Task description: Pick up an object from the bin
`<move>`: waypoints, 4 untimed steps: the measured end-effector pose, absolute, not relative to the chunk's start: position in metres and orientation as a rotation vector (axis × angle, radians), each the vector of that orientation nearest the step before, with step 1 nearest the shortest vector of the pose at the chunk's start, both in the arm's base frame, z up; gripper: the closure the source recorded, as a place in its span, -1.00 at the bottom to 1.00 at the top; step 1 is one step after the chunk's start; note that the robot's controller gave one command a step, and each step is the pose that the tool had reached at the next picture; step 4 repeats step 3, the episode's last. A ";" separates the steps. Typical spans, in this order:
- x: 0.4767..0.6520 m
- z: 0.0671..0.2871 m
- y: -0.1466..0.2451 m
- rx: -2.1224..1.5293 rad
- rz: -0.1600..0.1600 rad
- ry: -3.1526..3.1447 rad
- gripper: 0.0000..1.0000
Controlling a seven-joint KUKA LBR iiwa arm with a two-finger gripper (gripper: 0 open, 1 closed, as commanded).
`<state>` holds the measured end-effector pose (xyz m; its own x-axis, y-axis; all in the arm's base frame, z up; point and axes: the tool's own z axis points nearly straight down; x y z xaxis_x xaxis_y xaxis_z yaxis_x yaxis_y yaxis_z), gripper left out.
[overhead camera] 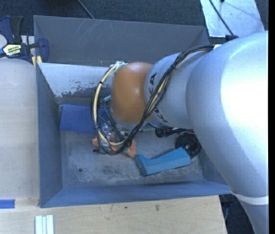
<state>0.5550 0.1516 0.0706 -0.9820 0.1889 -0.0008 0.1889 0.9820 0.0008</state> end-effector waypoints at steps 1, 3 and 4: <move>0.555 0.071 0.152 0.299 0.001 3.126 1.00; 0.587 0.071 0.137 0.292 0.002 3.129 1.00; 0.587 0.071 0.137 0.292 0.002 3.129 1.00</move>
Offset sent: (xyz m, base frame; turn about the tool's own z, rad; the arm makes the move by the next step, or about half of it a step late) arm 0.0108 -0.0174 -0.0006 -0.0038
